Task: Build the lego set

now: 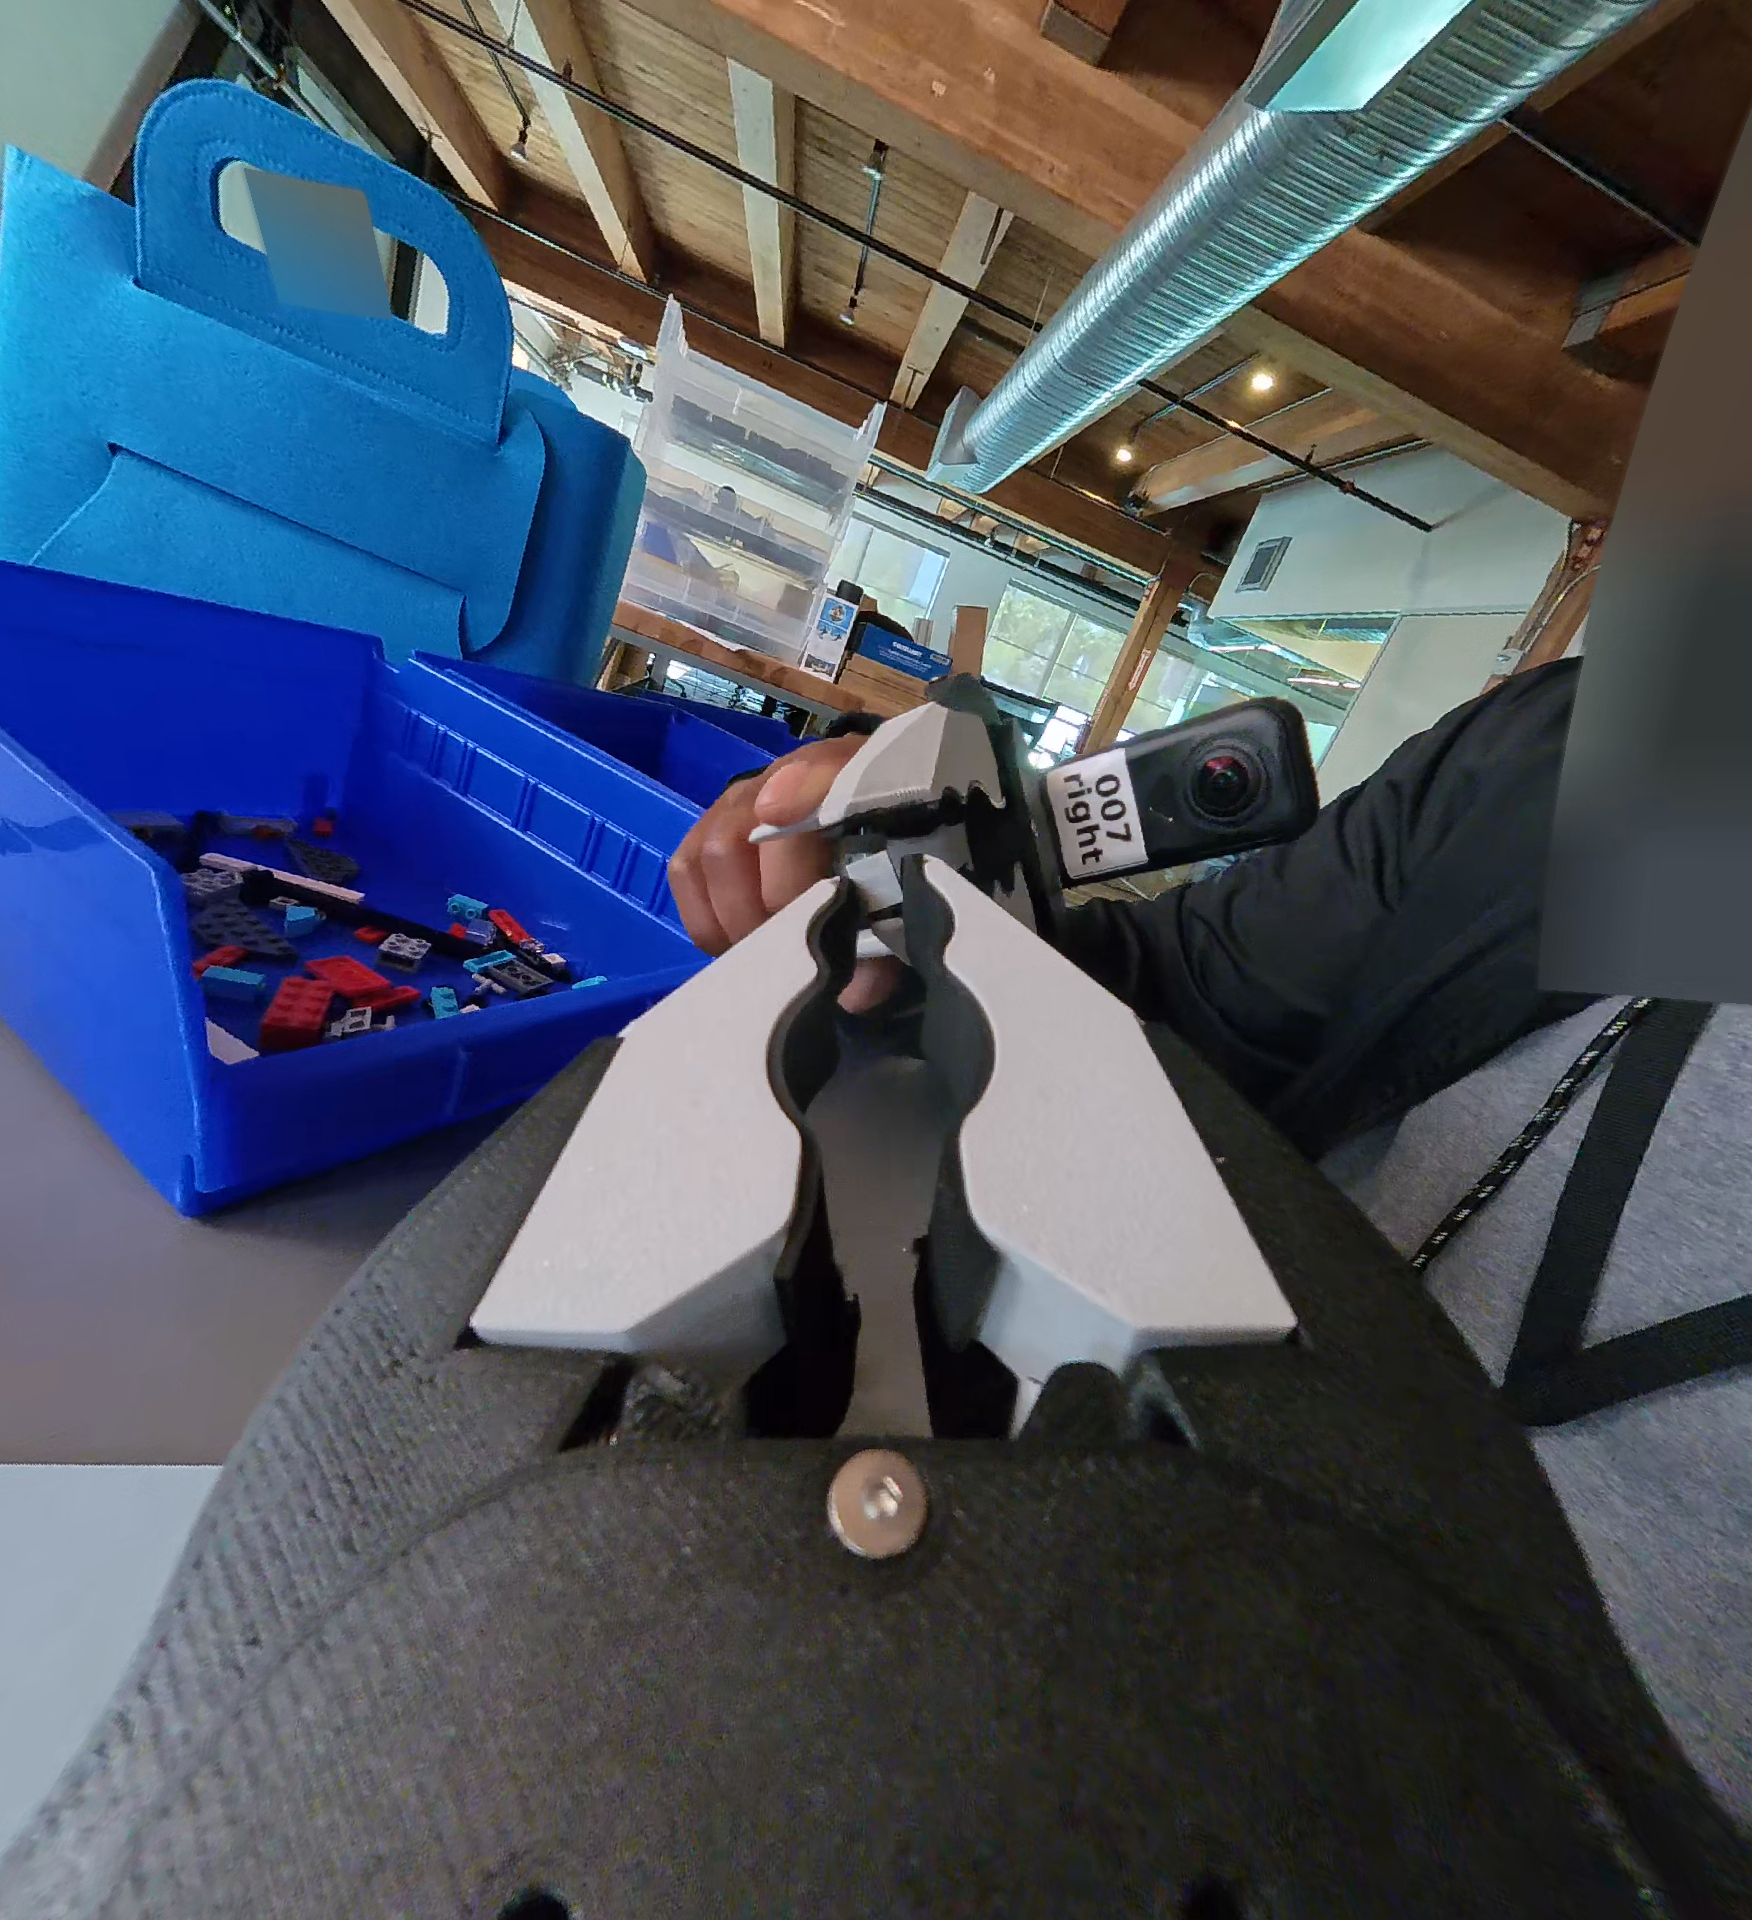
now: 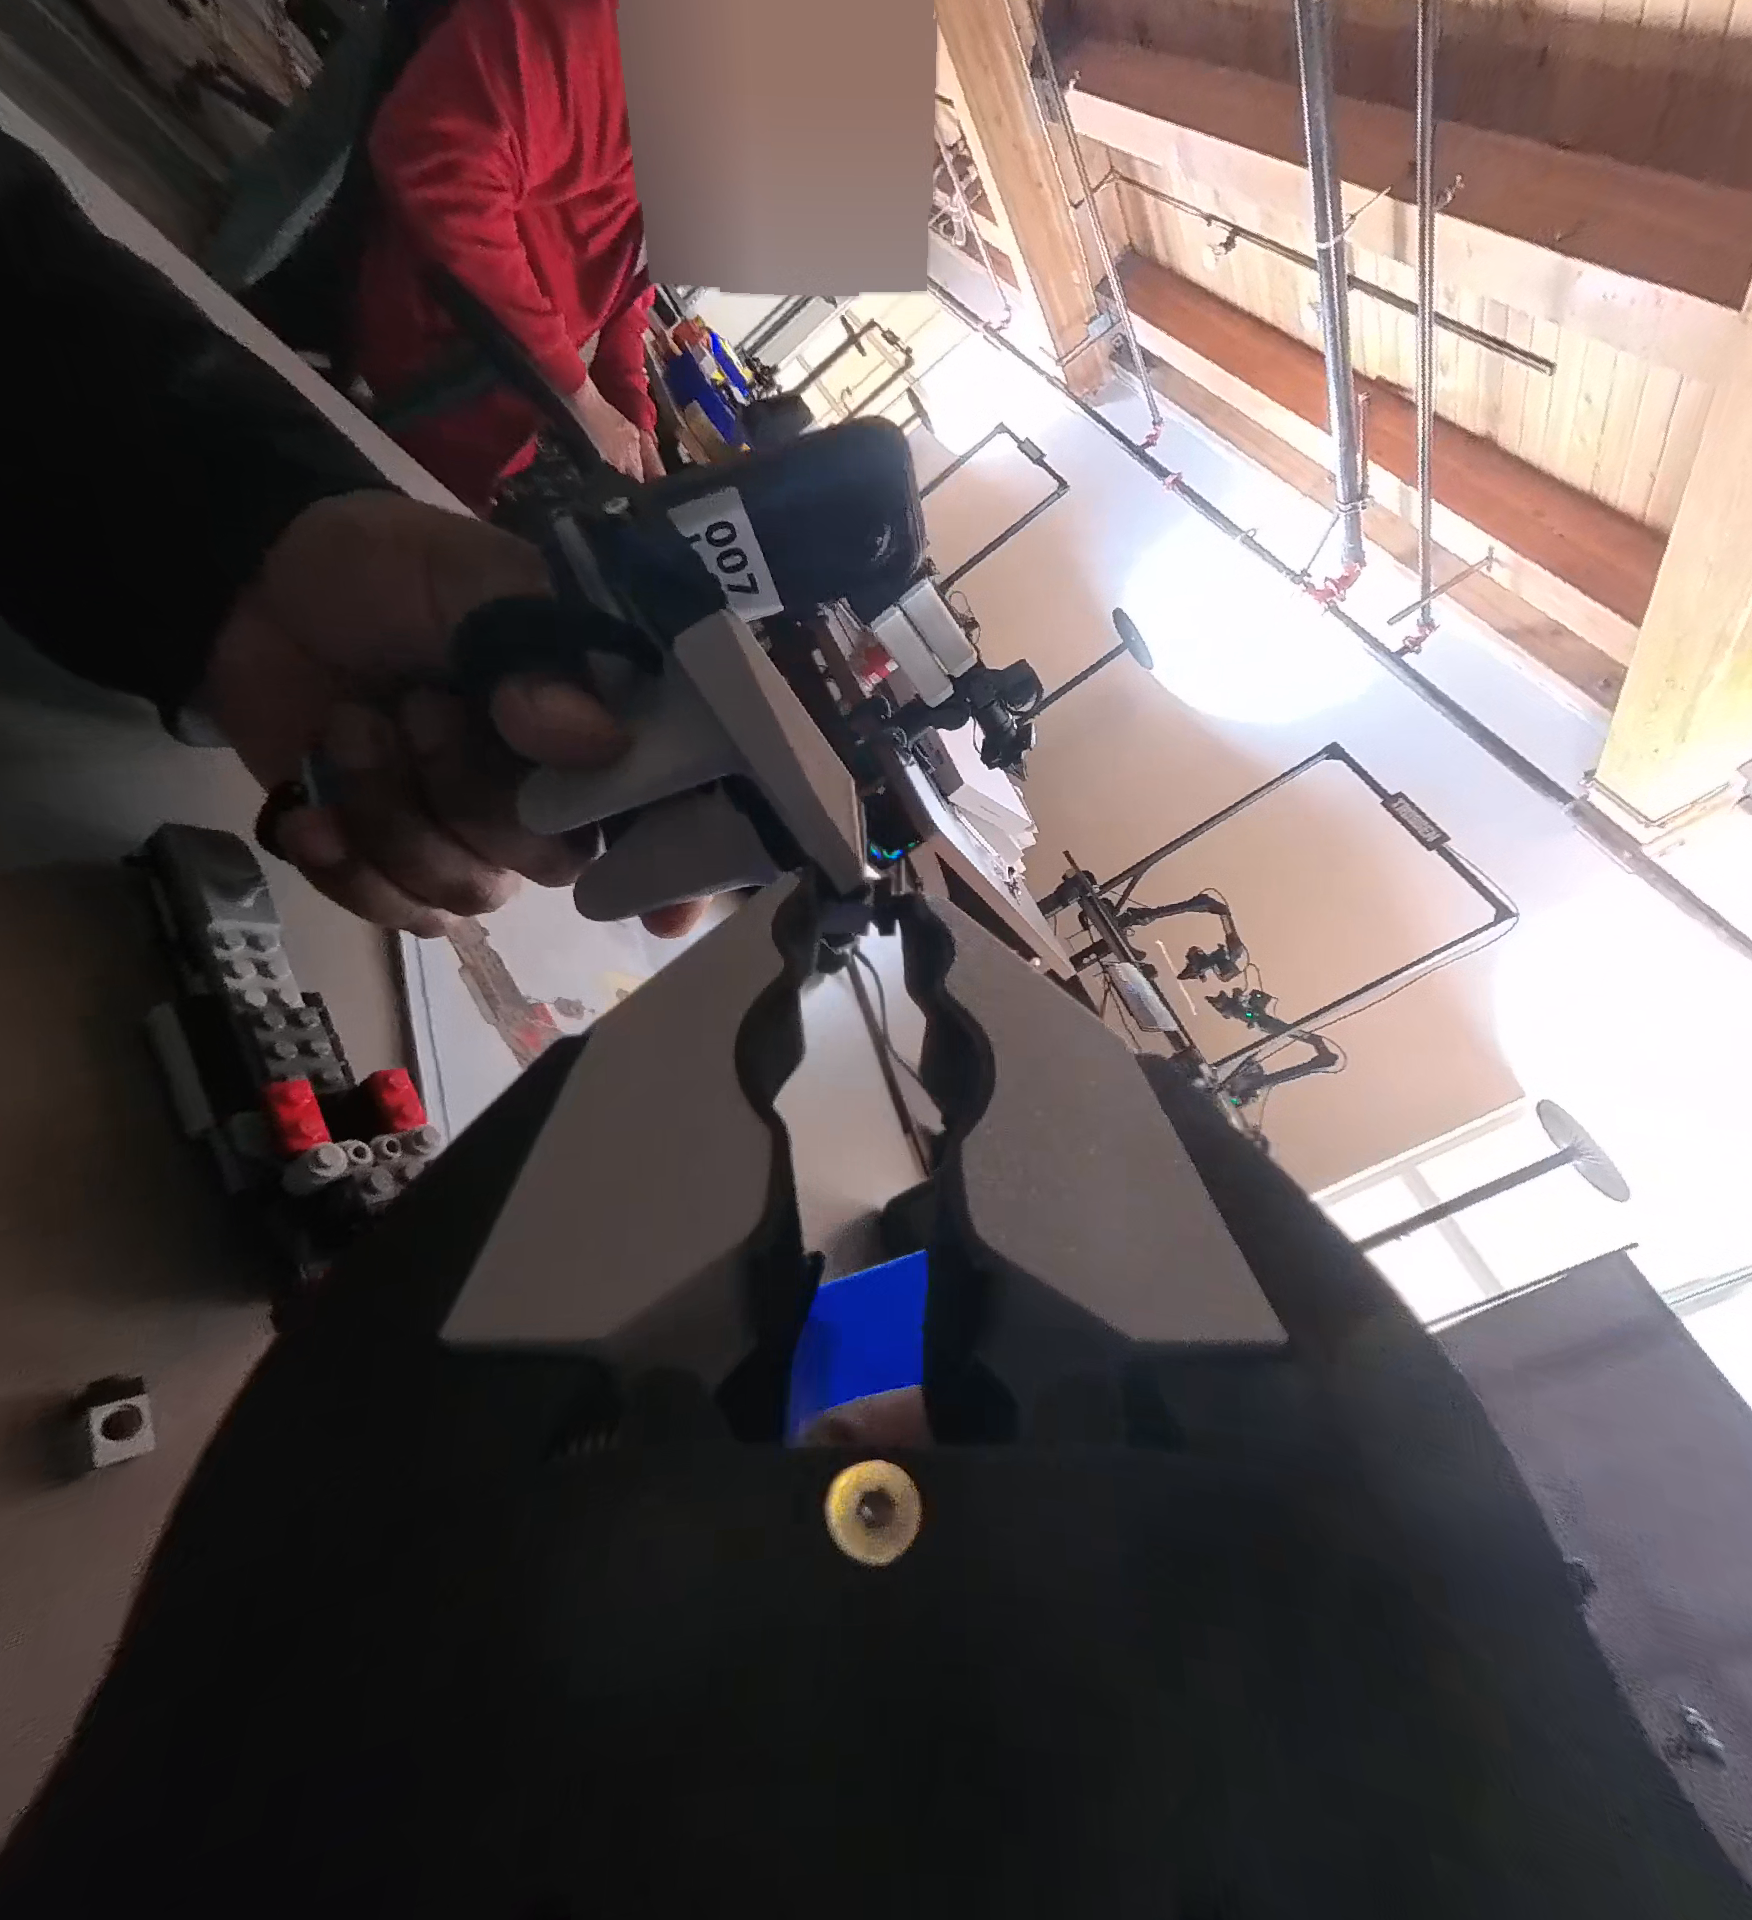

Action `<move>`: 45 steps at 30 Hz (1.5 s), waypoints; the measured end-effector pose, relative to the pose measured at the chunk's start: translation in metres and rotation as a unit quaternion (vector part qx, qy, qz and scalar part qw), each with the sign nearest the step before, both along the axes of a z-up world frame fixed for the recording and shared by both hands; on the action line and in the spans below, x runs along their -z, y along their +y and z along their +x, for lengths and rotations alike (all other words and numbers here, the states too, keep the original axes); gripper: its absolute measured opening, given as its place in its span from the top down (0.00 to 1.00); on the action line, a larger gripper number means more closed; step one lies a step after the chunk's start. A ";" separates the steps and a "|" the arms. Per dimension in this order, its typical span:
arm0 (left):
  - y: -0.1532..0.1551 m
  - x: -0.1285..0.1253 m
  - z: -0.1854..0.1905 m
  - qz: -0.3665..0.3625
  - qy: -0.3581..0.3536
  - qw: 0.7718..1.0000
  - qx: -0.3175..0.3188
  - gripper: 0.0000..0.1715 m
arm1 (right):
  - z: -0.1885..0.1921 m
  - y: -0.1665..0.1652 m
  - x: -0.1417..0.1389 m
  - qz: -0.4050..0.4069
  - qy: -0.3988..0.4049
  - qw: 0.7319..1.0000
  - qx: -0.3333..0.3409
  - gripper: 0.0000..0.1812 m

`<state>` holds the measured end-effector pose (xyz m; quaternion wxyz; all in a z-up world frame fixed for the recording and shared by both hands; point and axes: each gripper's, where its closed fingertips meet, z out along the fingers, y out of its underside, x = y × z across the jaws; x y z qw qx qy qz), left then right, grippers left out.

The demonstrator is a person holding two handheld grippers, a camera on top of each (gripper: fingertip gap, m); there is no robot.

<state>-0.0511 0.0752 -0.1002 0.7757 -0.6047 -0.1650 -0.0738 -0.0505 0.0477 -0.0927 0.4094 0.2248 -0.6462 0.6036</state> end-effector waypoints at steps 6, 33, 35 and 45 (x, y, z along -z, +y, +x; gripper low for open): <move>0.000 -0.001 0.002 -0.002 0.006 1.000 0.001 0.95 | 0.002 0.000 -0.001 -0.014 -0.037 0.999 -0.022 0.91; 0.002 0.003 0.000 -0.043 0.024 0.999 -0.019 0.95 | 0.002 0.004 0.002 -0.026 0.044 0.999 -0.001 0.91; 0.002 0.005 -0.002 -0.060 0.043 0.997 -0.037 0.96 | 0.001 0.004 0.004 -0.021 0.046 0.999 0.000 0.90; 0.000 0.007 -0.007 -0.110 0.109 0.984 -0.091 0.96 | -0.002 0.006 0.006 -0.019 0.048 0.999 0.012 0.86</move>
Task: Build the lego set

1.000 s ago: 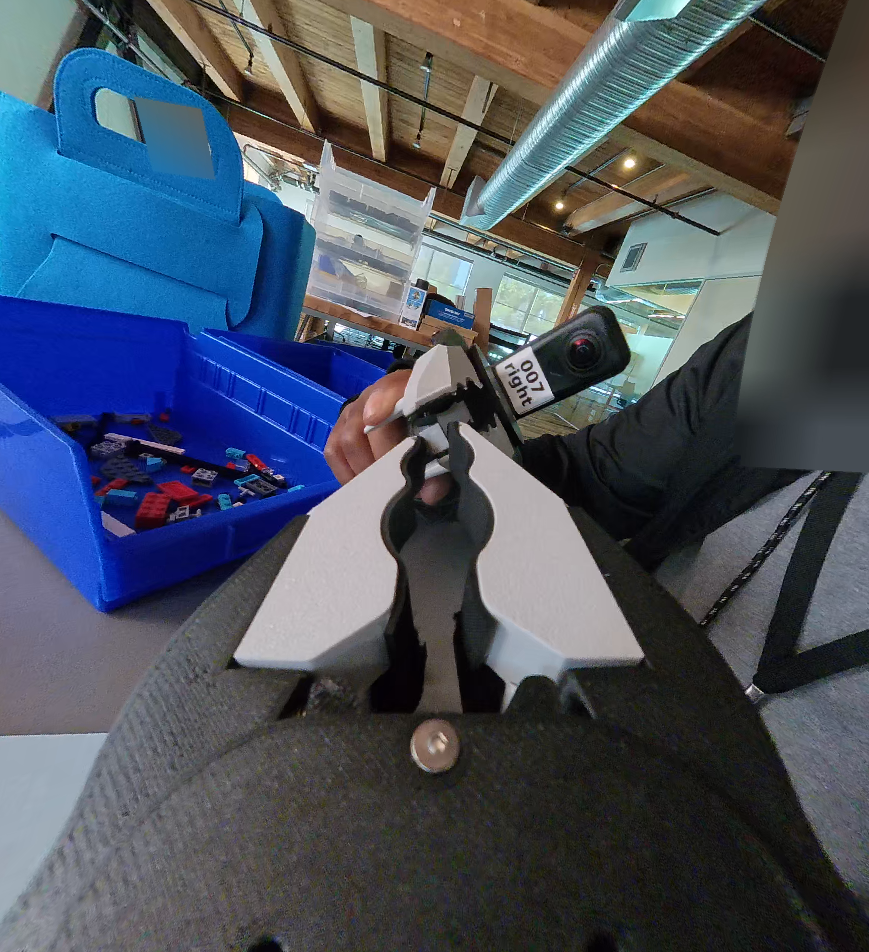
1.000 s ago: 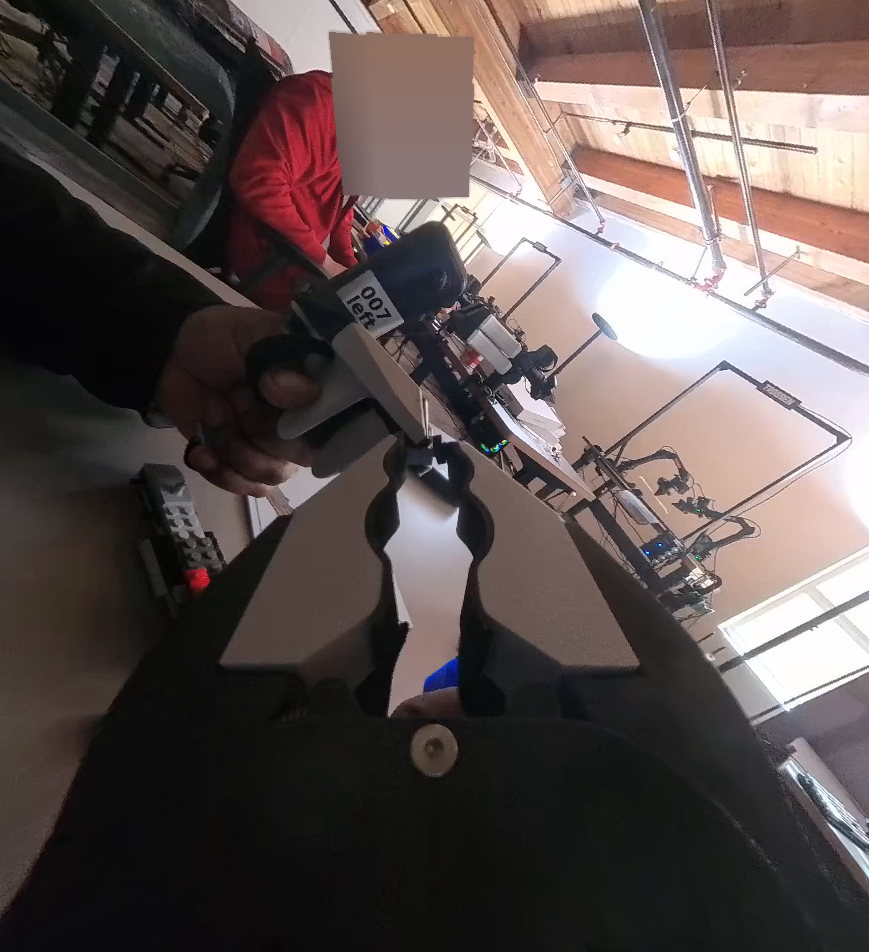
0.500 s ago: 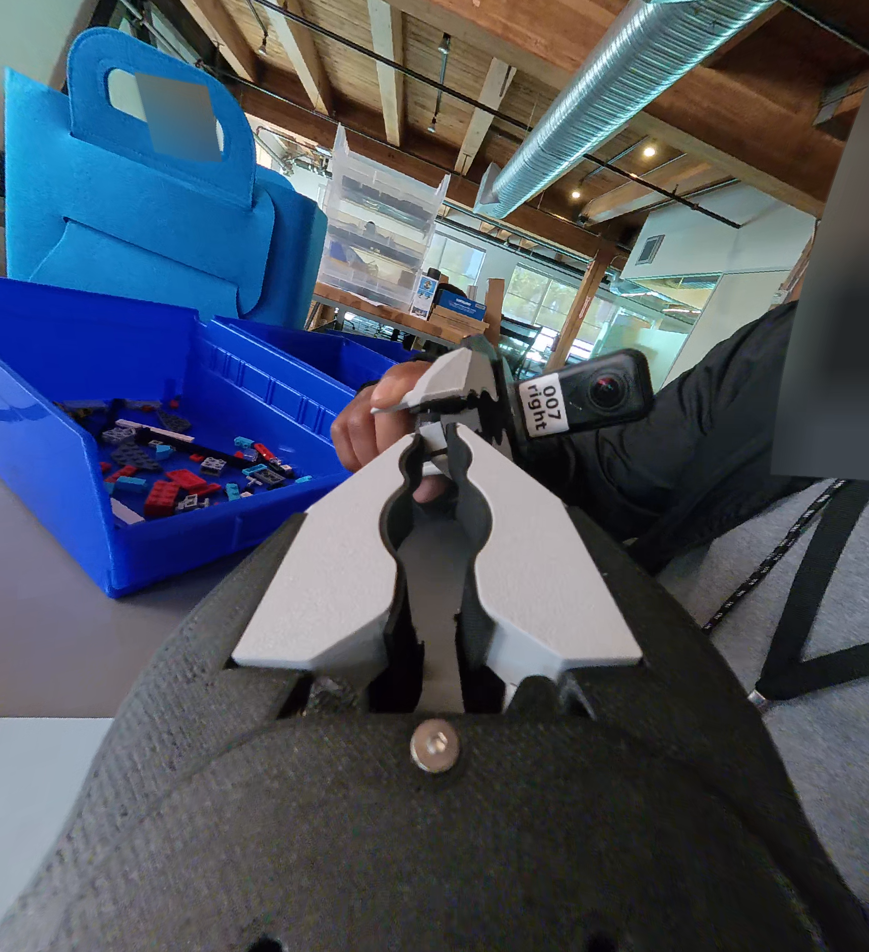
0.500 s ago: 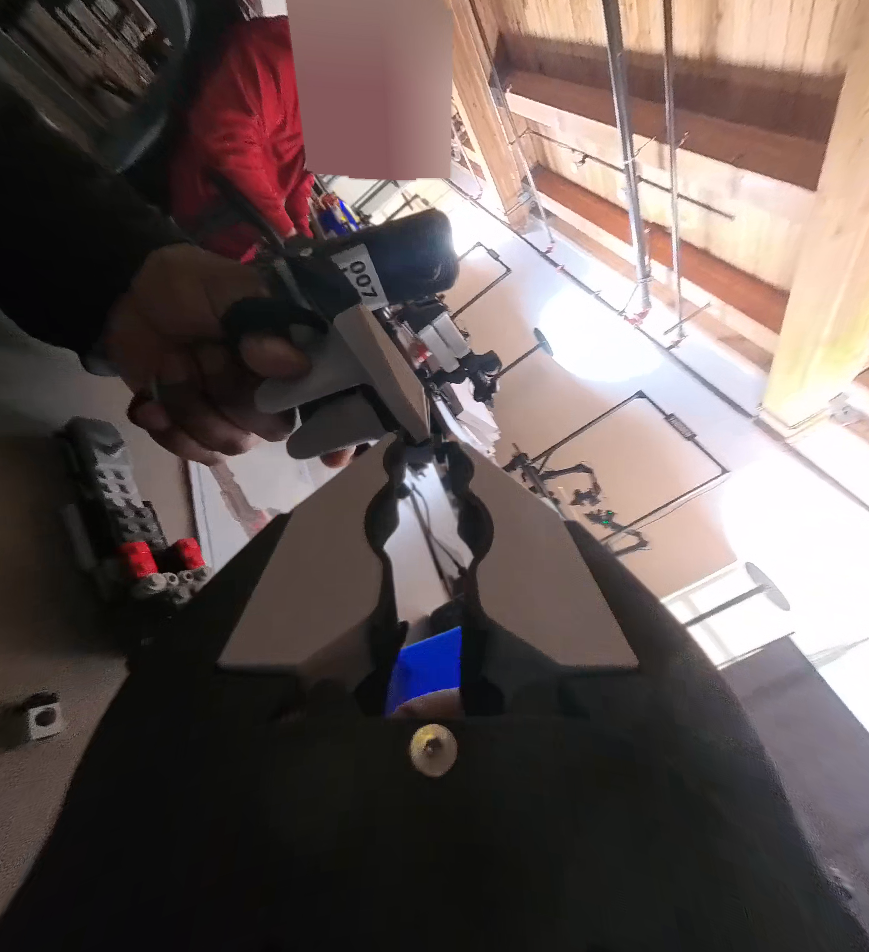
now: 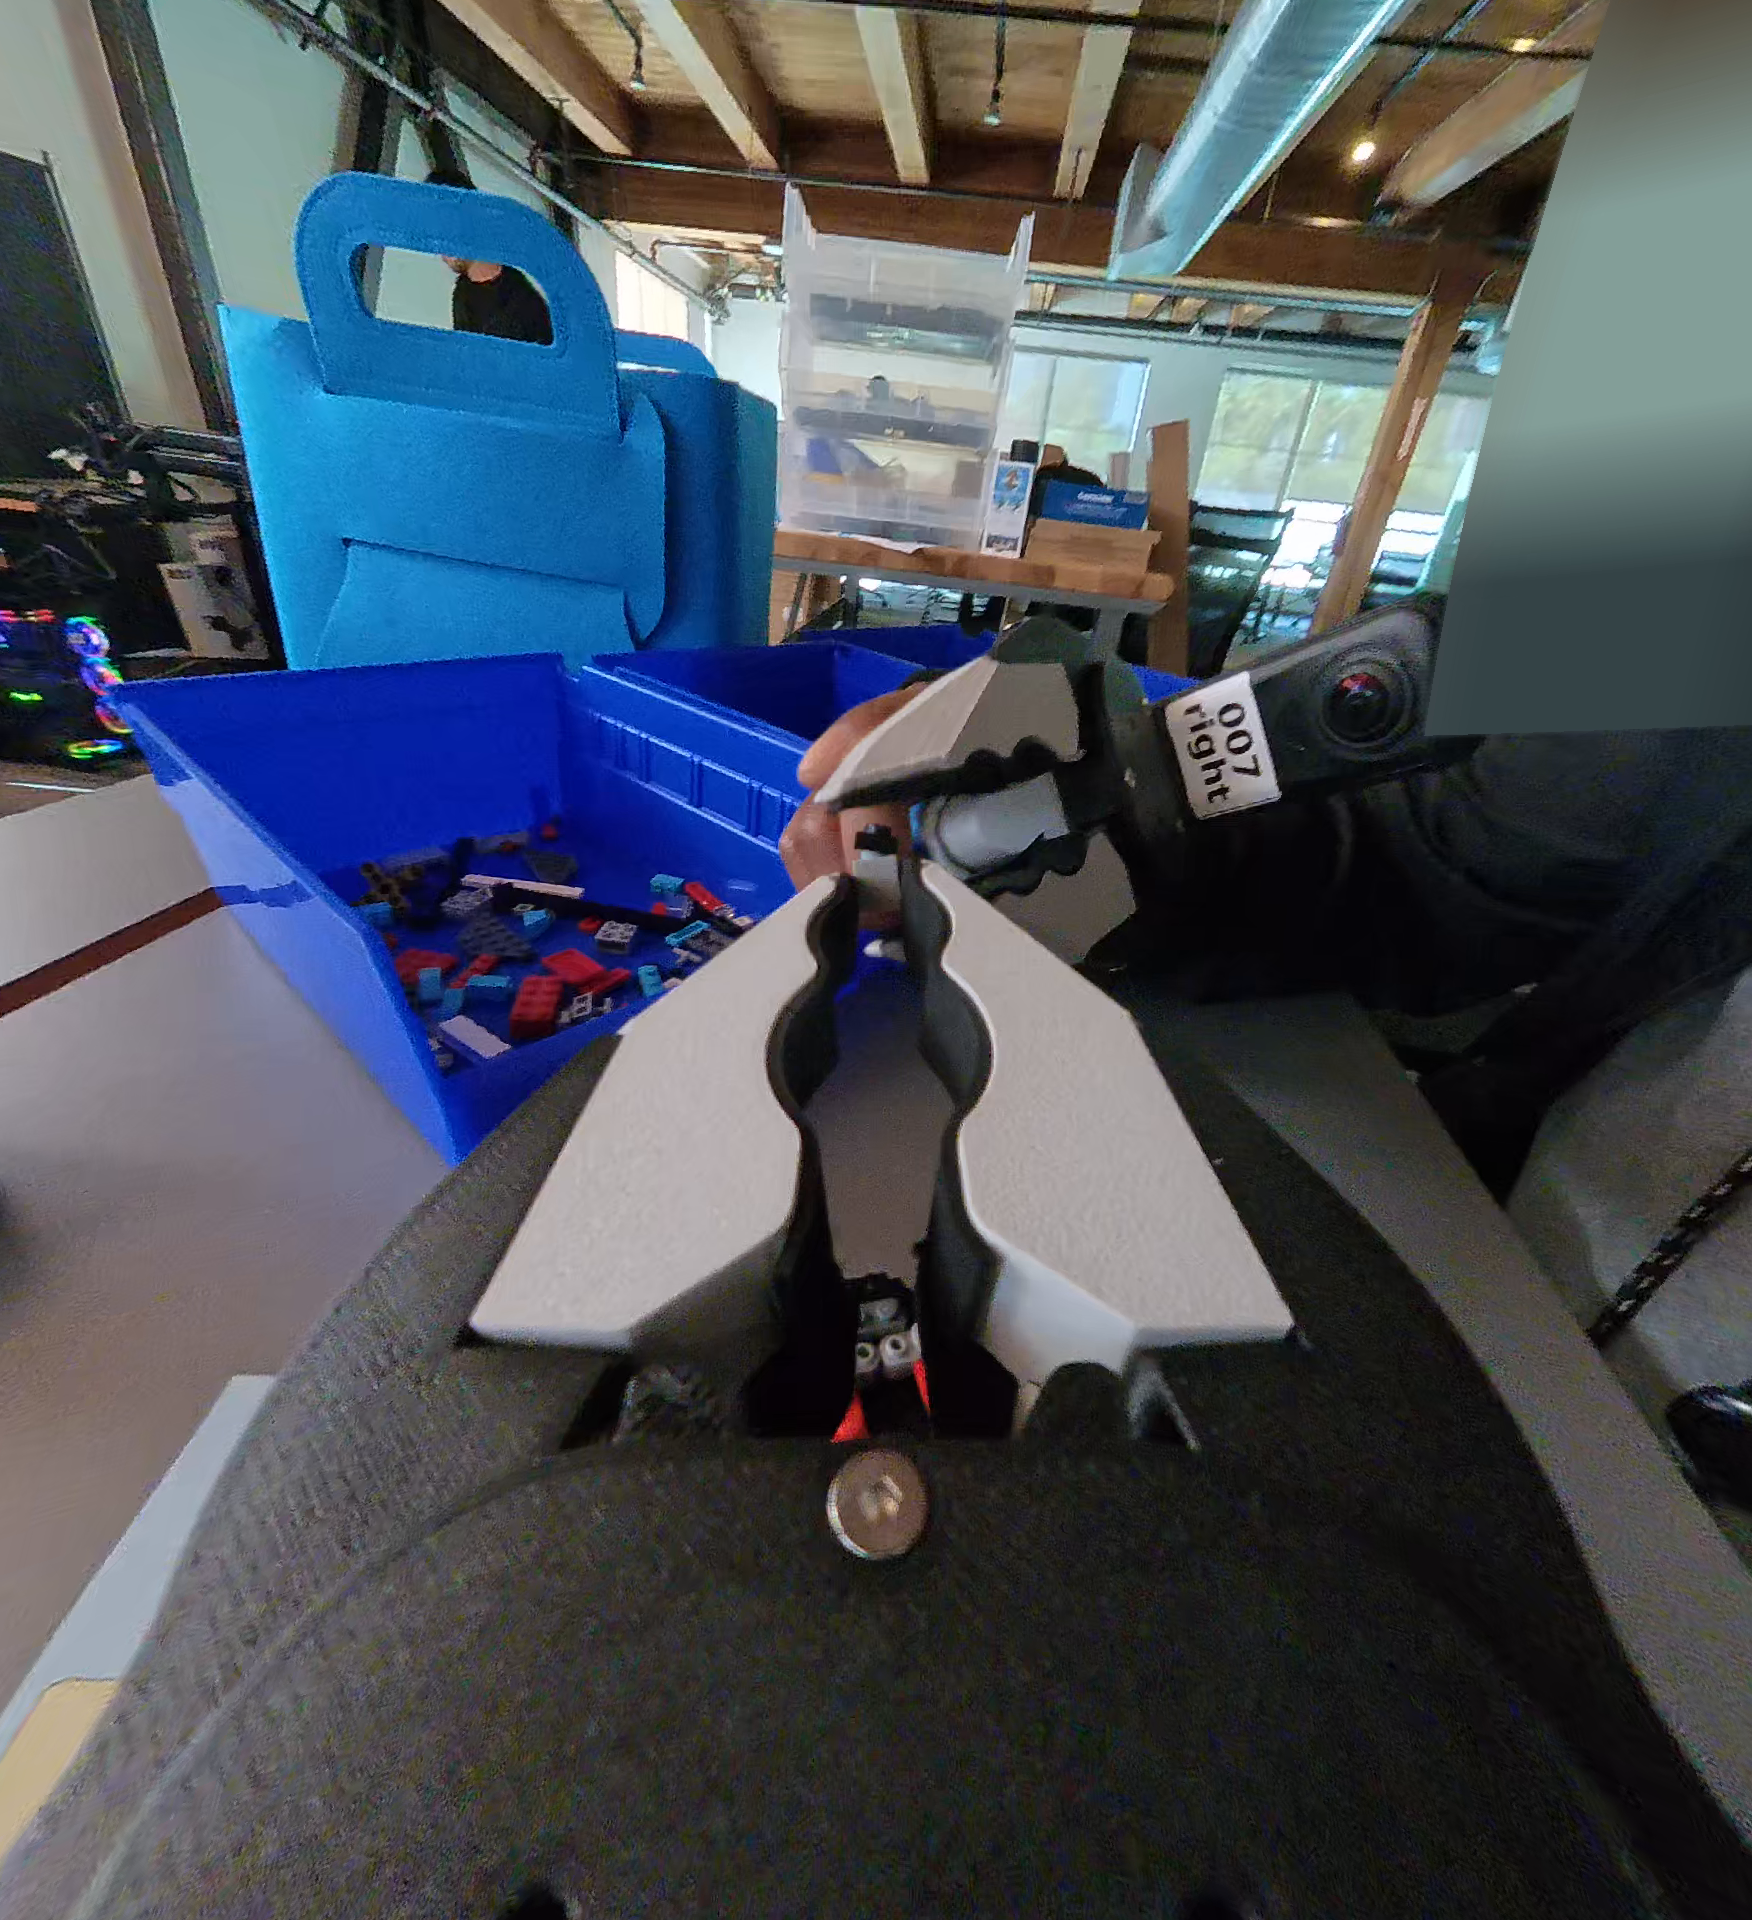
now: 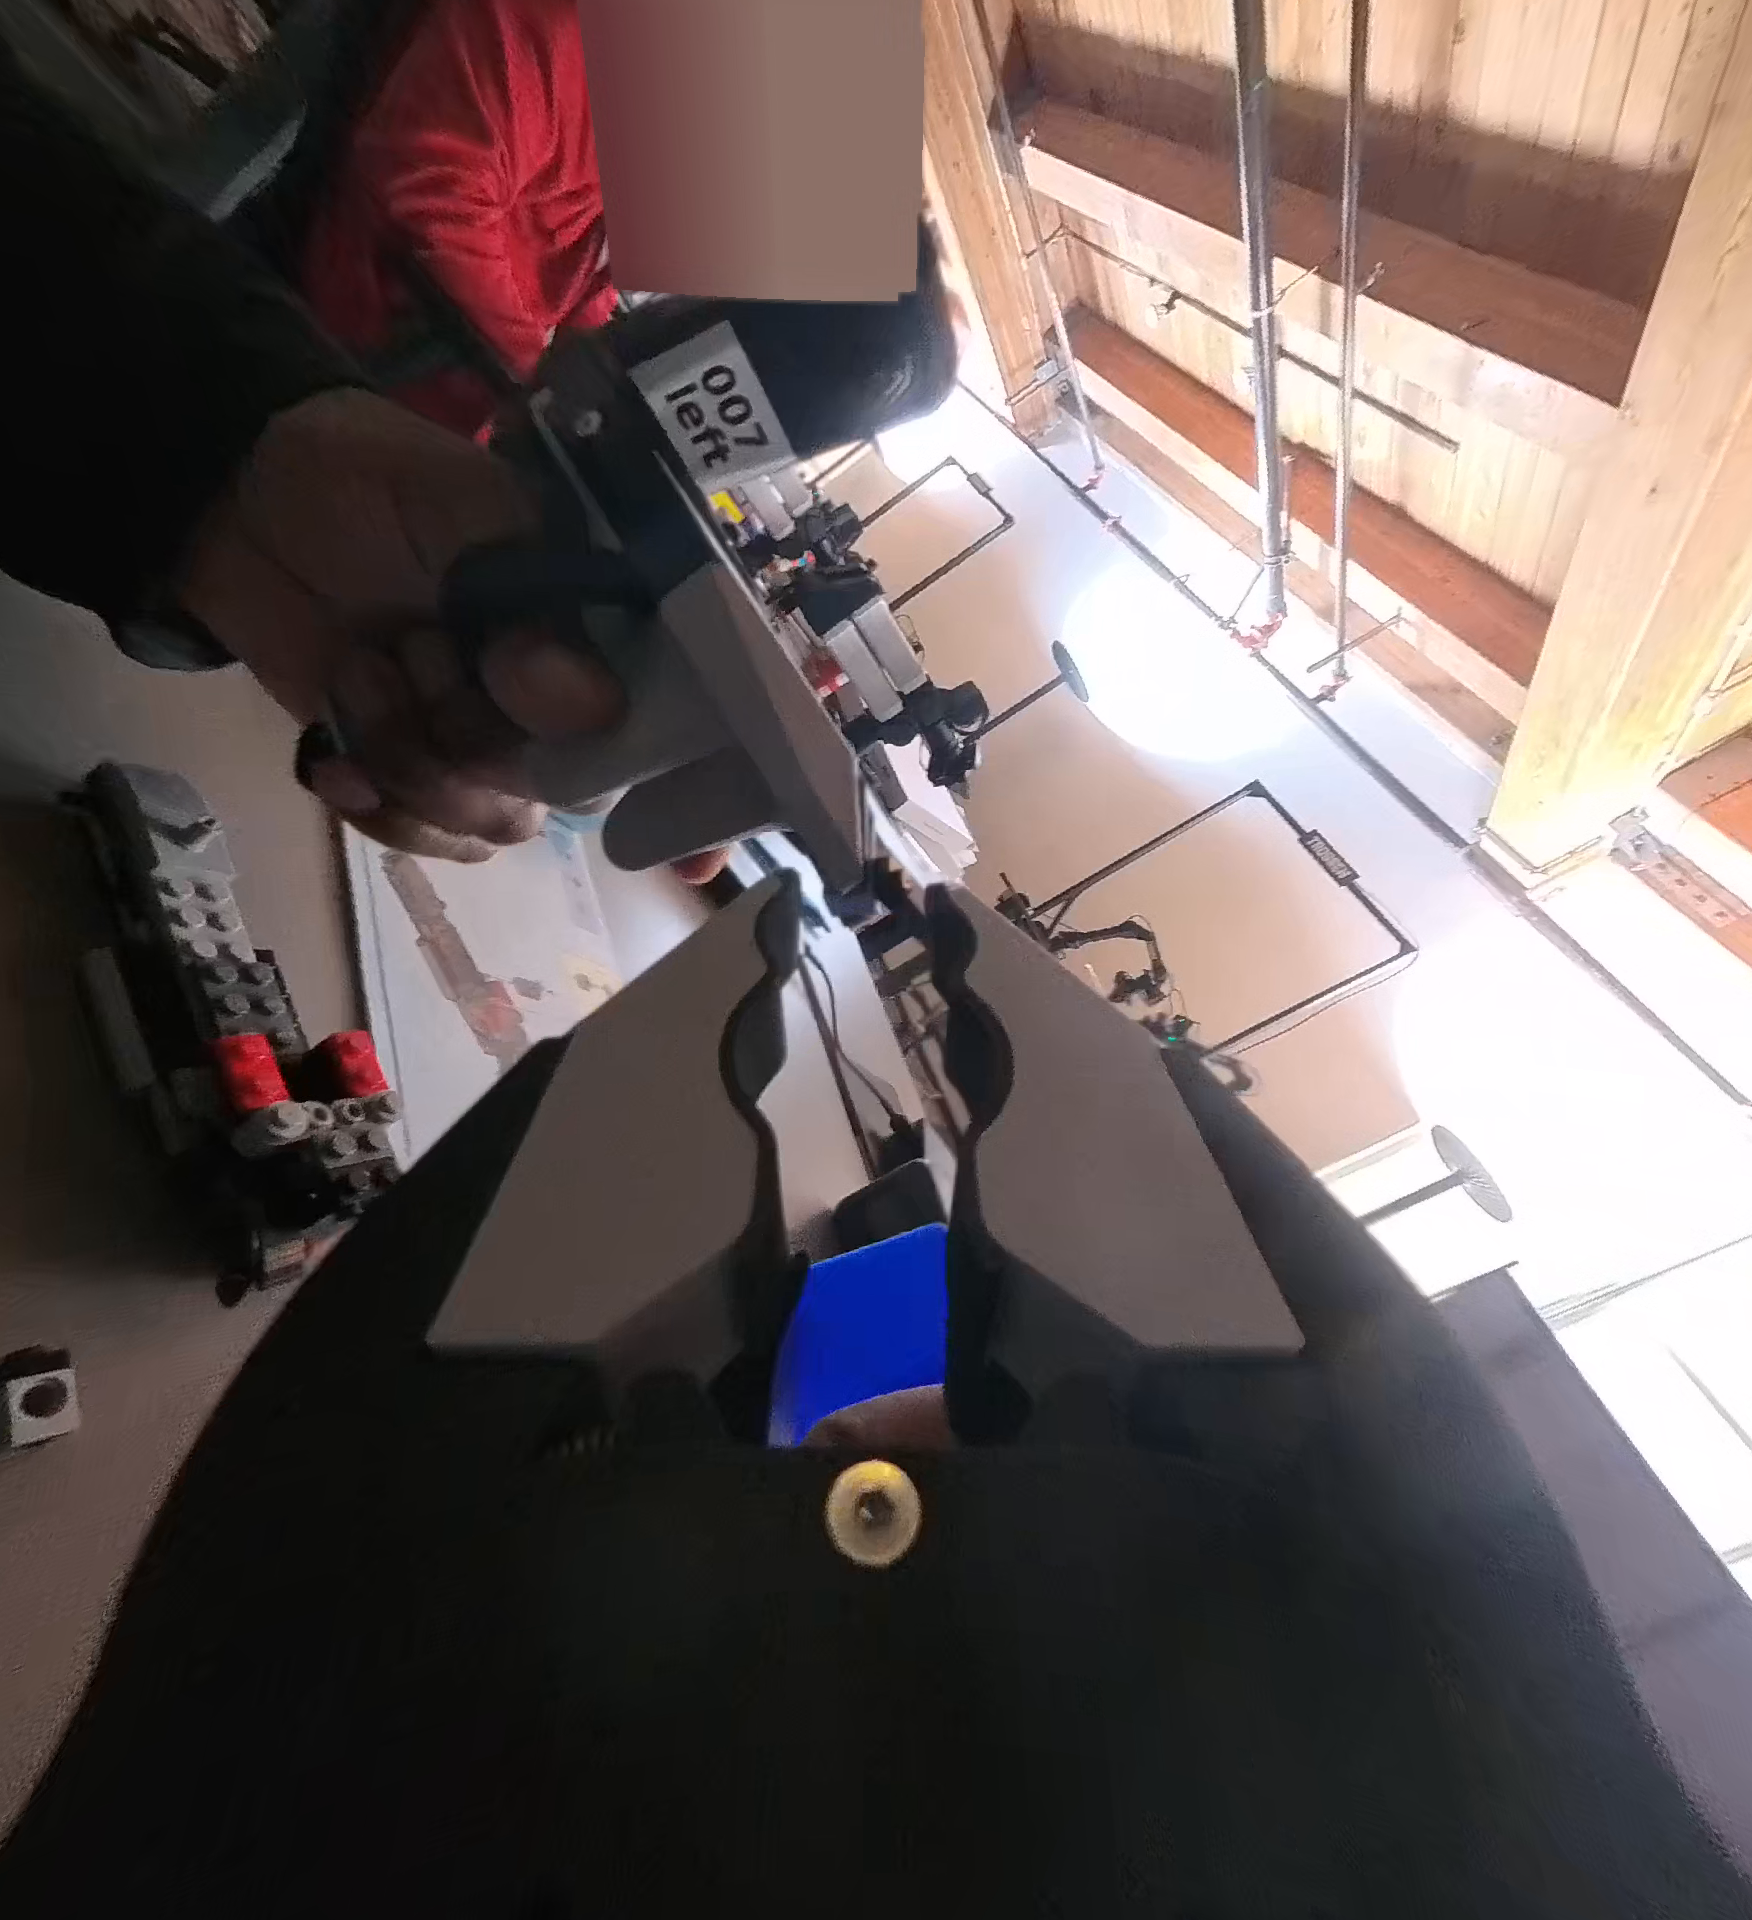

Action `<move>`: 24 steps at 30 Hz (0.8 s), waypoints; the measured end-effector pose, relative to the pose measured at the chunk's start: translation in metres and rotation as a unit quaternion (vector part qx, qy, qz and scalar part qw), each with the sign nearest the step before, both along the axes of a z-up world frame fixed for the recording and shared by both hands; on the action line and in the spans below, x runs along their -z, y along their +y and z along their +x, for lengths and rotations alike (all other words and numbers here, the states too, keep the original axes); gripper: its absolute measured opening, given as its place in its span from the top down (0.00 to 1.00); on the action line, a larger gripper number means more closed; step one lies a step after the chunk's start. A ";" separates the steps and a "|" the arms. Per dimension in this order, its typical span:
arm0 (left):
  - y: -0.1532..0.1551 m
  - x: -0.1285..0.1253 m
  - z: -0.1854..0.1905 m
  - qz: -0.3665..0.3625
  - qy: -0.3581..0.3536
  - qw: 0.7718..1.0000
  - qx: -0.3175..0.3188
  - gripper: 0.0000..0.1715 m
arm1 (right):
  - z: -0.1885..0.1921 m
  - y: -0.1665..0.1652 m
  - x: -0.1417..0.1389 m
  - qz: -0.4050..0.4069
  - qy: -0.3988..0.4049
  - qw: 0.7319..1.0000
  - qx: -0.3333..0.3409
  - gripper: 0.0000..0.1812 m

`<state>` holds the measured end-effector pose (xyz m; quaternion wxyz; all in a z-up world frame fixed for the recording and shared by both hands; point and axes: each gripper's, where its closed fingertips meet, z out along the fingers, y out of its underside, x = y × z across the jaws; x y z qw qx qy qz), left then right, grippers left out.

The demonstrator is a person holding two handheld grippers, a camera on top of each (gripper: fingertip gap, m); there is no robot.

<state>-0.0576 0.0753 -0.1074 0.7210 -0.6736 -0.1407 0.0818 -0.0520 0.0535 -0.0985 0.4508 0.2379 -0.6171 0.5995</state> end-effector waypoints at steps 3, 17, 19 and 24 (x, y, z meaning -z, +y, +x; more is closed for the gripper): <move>0.000 0.003 -0.001 -0.012 0.005 1.000 -0.007 0.96 | 0.000 0.000 0.000 0.000 0.017 1.000 0.007 0.87; -0.001 0.011 -0.003 -0.058 0.044 0.997 -0.027 0.96 | 0.000 -0.002 0.012 0.022 -0.092 0.995 -0.030 0.90; -0.001 0.012 -0.003 -0.060 0.046 0.997 -0.025 0.96 | 0.000 -0.002 0.013 0.021 -0.108 0.993 -0.038 0.90; -0.001 0.013 -0.002 -0.063 0.047 0.997 -0.023 0.96 | 0.000 -0.003 0.015 0.024 -0.128 0.991 -0.044 0.90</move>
